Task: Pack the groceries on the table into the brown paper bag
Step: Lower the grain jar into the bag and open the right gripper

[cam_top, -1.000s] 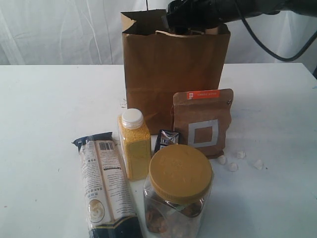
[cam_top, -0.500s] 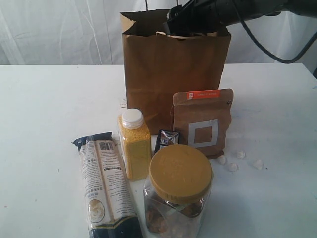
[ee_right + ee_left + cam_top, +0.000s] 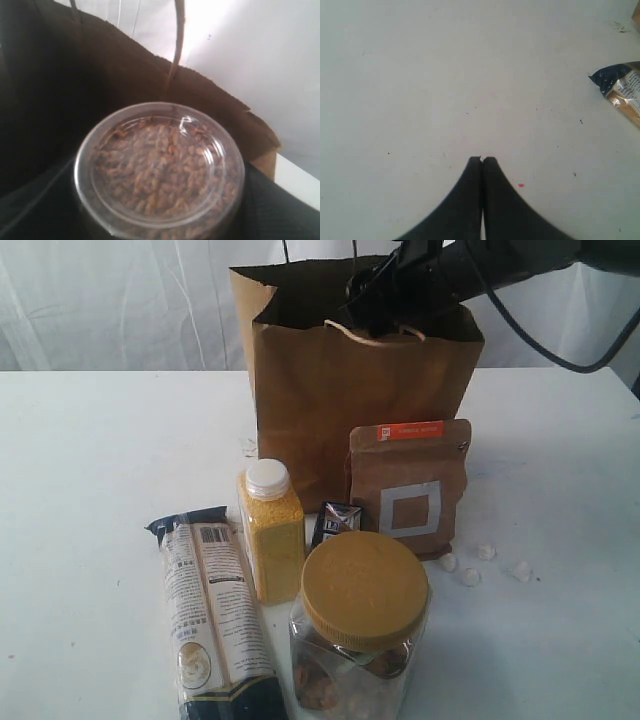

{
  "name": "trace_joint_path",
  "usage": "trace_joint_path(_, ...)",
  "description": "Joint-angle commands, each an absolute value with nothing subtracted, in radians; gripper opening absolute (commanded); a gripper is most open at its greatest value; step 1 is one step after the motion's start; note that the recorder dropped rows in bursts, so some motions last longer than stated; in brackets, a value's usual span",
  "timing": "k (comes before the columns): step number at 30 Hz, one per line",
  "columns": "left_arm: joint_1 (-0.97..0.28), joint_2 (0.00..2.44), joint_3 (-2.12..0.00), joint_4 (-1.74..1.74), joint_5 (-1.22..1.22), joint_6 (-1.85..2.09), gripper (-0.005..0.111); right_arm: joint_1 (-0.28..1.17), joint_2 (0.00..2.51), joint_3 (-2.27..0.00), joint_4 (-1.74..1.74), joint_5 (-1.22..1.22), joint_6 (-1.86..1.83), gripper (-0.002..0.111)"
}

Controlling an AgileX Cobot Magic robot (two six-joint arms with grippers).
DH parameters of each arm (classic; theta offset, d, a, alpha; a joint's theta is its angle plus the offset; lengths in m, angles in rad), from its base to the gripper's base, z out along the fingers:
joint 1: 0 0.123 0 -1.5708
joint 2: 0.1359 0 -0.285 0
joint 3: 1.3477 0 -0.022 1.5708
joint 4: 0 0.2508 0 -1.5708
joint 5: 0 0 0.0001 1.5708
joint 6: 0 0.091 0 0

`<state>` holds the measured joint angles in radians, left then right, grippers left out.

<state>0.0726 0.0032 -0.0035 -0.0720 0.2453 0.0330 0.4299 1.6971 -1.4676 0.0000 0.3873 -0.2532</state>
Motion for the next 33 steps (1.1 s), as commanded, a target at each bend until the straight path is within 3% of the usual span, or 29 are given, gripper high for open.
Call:
trace_joint_path(1, 0.067, 0.000, 0.000, -0.074, 0.244, 0.027, 0.000, 0.428, 1.687, -1.474, -0.024, 0.356, -0.259, 0.058)
trace_joint_path(7, 0.067, 0.000, 0.000, -0.074, 0.244, 0.027, 0.000, 0.428, 1.687, -1.474, -0.024, 0.350, -0.259, 0.070)
trace_joint_path(15, 0.067, 0.000, 0.000, -0.074, 0.244, 0.027, 0.000, 0.428, 1.687, -1.474, -0.024, 0.350, -0.259, 0.072)
trace_joint_path(22, 0.067, 0.000, 0.000, -0.074, 0.244, 0.027, 0.000, 0.428, 1.687, -1.474, -0.024, 0.350, -0.259, 0.084)
trace_joint_path(33, 0.067, 0.000, 0.000, -0.074, 0.244, 0.027, 0.000, 0.428, 1.703, -1.474, -0.024, 0.372, -0.196, 0.084)
